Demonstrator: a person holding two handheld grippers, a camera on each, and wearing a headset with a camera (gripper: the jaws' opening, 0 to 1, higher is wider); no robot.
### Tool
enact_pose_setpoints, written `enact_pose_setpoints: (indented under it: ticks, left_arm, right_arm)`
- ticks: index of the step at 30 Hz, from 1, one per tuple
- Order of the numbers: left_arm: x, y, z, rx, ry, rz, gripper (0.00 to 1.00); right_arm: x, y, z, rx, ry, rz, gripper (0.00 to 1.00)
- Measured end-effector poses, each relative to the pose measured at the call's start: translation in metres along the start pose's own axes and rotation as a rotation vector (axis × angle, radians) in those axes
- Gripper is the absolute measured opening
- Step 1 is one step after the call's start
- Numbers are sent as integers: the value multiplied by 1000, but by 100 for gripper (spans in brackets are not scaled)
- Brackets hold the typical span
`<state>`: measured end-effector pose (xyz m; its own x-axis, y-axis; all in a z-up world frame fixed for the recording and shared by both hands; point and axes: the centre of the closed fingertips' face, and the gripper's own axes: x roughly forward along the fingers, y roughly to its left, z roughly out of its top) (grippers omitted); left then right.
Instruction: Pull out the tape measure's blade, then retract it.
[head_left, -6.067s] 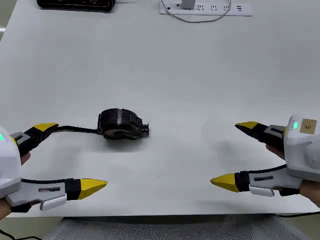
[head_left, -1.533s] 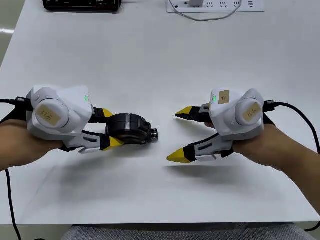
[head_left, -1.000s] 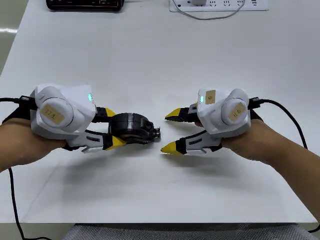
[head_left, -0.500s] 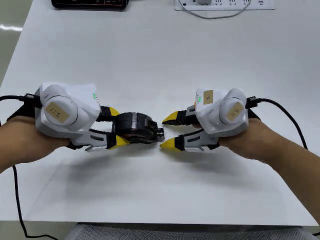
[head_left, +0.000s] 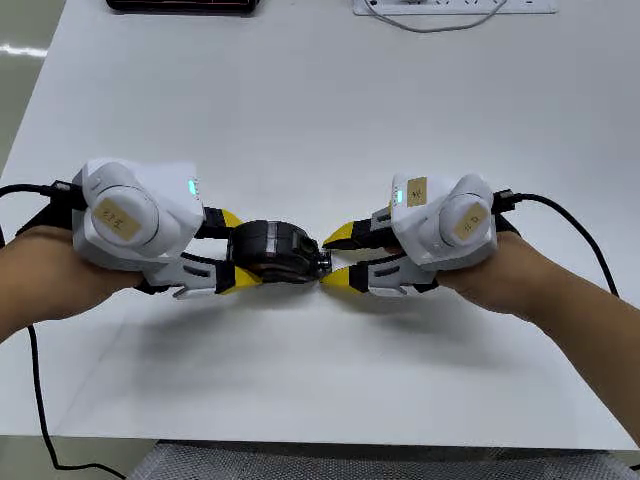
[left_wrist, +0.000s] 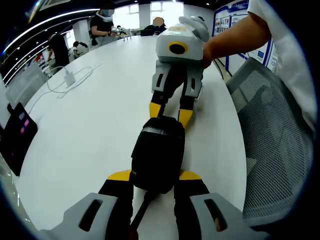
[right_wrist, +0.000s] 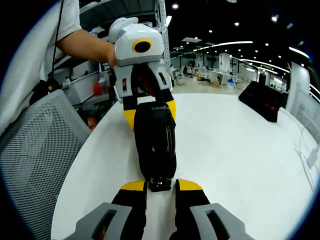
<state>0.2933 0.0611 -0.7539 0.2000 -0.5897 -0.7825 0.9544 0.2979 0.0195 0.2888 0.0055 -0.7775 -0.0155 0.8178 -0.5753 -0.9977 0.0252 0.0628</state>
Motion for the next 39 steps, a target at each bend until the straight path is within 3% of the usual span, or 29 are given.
enact_pose_setpoints:
  ticks: [6, 24, 39]
  left_arm:
    - [0, 0, 0, 2, 2, 1, 26]
    - [0, 0, -1, 7, 16, 6, 25]
    - [-1, 1, -1, 9, 22, 3, 25]
  right_arm:
    - [2, 1, -1, -12, 1, 4, 13]
    - [2, 2, -1, -59, 6, 7, 10]
    - [-2, 1, -1, -47, 8, 7, 9]
